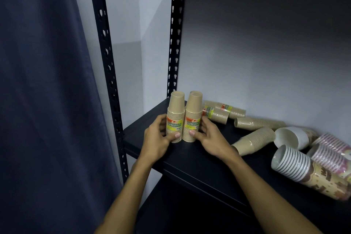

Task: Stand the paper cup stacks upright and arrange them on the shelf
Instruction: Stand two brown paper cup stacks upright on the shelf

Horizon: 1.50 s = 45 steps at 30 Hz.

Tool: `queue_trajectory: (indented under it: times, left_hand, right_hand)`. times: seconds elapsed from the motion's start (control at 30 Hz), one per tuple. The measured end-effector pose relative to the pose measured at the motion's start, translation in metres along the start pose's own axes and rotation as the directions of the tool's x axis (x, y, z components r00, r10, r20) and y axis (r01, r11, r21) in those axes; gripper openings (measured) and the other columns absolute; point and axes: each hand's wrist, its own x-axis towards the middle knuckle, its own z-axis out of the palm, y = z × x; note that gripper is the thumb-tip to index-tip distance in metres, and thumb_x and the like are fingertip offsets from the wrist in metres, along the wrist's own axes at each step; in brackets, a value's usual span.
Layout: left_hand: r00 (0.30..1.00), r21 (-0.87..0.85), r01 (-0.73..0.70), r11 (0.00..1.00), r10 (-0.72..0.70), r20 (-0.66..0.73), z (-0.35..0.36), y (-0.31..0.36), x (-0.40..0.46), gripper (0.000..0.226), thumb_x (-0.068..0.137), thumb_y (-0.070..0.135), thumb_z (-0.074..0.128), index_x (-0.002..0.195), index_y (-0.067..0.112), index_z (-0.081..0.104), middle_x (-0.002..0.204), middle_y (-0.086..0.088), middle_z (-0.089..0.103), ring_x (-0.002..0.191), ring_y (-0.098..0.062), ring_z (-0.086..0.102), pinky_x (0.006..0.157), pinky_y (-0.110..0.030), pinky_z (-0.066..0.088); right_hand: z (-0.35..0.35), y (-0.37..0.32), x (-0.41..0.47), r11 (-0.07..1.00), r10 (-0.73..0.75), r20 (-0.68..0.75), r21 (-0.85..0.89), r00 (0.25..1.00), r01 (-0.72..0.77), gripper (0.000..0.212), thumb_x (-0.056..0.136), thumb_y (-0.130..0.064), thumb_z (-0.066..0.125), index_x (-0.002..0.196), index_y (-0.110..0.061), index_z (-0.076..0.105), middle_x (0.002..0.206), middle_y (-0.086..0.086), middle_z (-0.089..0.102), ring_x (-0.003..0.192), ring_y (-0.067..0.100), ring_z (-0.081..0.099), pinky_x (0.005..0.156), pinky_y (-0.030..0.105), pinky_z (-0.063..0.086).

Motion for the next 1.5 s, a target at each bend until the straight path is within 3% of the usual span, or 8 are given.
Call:
queue_trajectory:
  times: [0.37, 0.7, 0.83, 1.0, 1.13, 1.33, 1.43, 1.5]
  left_hand:
    - [1.0, 0.06, -0.006, 0.998, 0.005, 0.012, -0.027, -0.006, 0.004, 0.07, 0.072, 0.017, 0.089, 0.133, 0.019, 0.055, 0.114, 0.011, 0.068, 0.102, 0.003, 0.064, 0.079, -0.005, 0.05]
    - [0.999, 0.11, 0.012, 0.994, -0.006, -0.051, -0.048, -0.015, 0.018, 0.072, 0.075, 0.018, 0.086, 0.137, 0.015, 0.051, 0.125, 0.001, 0.066, 0.111, -0.011, 0.063, 0.093, -0.017, 0.051]
    - [0.994, 0.081, 0.038, 0.996, -0.029, -0.105, -0.046, -0.017, 0.015, 0.073, 0.077, 0.018, 0.085, 0.14, 0.014, 0.047, 0.123, 0.008, 0.06, 0.11, -0.007, 0.059, 0.084, -0.005, 0.043]
    - [0.993, 0.08, 0.049, 0.996, -0.04, -0.108, -0.047, -0.022, 0.019, 0.073, 0.079, 0.017, 0.083, 0.141, 0.015, 0.046, 0.132, -0.001, 0.063, 0.119, -0.014, 0.06, 0.1, -0.026, 0.048]
    - [0.992, 0.1, 0.042, 0.994, -0.029, -0.125, -0.046, -0.024, 0.017, 0.073, 0.08, 0.019, 0.083, 0.143, 0.016, 0.046, 0.134, -0.003, 0.063, 0.122, -0.016, 0.06, 0.104, -0.031, 0.049]
    - [0.99, 0.152, 0.035, 0.988, -0.014, -0.141, -0.041, -0.023, 0.01, 0.069, 0.085, 0.017, 0.079, 0.144, 0.019, 0.044, 0.135, 0.001, 0.061, 0.118, -0.007, 0.056, 0.096, -0.021, 0.044]
    - [0.99, 0.203, 0.018, 0.979, 0.011, -0.14, -0.041, -0.02, 0.007, 0.073, 0.085, 0.021, 0.079, 0.146, 0.02, 0.04, 0.134, 0.006, 0.06, 0.119, -0.009, 0.057, 0.098, -0.026, 0.047]
    - [0.991, 0.261, 0.027, 0.965, 0.009, -0.135, -0.042, -0.017, 0.004, 0.082, 0.082, 0.029, 0.081, 0.149, 0.019, 0.034, 0.138, 0.002, 0.059, 0.121, -0.012, 0.057, 0.097, -0.028, 0.047]
  right_hand:
    - [0.021, 0.0, 0.01, 0.999, -0.004, 0.034, -0.041, 0.999, 0.005, 0.049, 0.096, -0.009, 0.061, 0.137, -0.03, 0.043, 0.138, -0.009, 0.058, 0.13, 0.003, 0.052, 0.112, 0.035, 0.043]
    - [0.049, -0.004, 0.042, 0.987, -0.022, 0.036, -0.159, 0.999, 0.028, 0.045, 0.092, -0.028, 0.065, 0.132, -0.028, 0.046, 0.136, -0.007, 0.06, 0.128, 0.01, 0.054, 0.109, 0.046, 0.045]
    - [0.052, -0.008, 0.053, 0.985, -0.005, 0.056, -0.172, 0.998, 0.015, 0.047, 0.094, -0.026, 0.065, 0.136, -0.026, 0.045, 0.137, -0.007, 0.058, 0.129, 0.01, 0.053, 0.111, 0.045, 0.044]
    - [0.056, -0.002, 0.053, 0.99, -0.016, 0.044, -0.136, 0.999, 0.021, 0.045, 0.094, -0.023, 0.065, 0.135, -0.023, 0.046, 0.135, -0.007, 0.06, 0.126, 0.006, 0.055, 0.11, 0.042, 0.045]
    - [0.059, 0.001, 0.051, 0.994, -0.02, 0.031, -0.108, 0.999, 0.023, 0.046, 0.095, -0.022, 0.065, 0.137, -0.022, 0.046, 0.135, -0.006, 0.06, 0.125, 0.006, 0.056, 0.11, 0.04, 0.045]
    - [0.058, -0.005, 0.046, 0.989, -0.005, 0.054, -0.147, 0.999, 0.013, 0.052, 0.097, -0.03, 0.062, 0.144, -0.023, 0.042, 0.142, -0.003, 0.056, 0.126, 0.005, 0.051, 0.108, 0.029, 0.043]
    - [0.059, -0.007, 0.04, 0.977, 0.015, 0.013, -0.215, 1.0, -0.012, 0.062, 0.092, -0.046, 0.062, 0.147, -0.03, 0.038, 0.144, 0.001, 0.05, 0.132, 0.014, 0.048, 0.112, 0.04, 0.041]
    - [0.056, -0.009, 0.031, 0.966, 0.012, -0.008, -0.259, 1.0, -0.013, 0.062, 0.092, -0.044, 0.064, 0.147, -0.028, 0.038, 0.145, 0.001, 0.049, 0.135, 0.015, 0.044, 0.113, 0.041, 0.04]
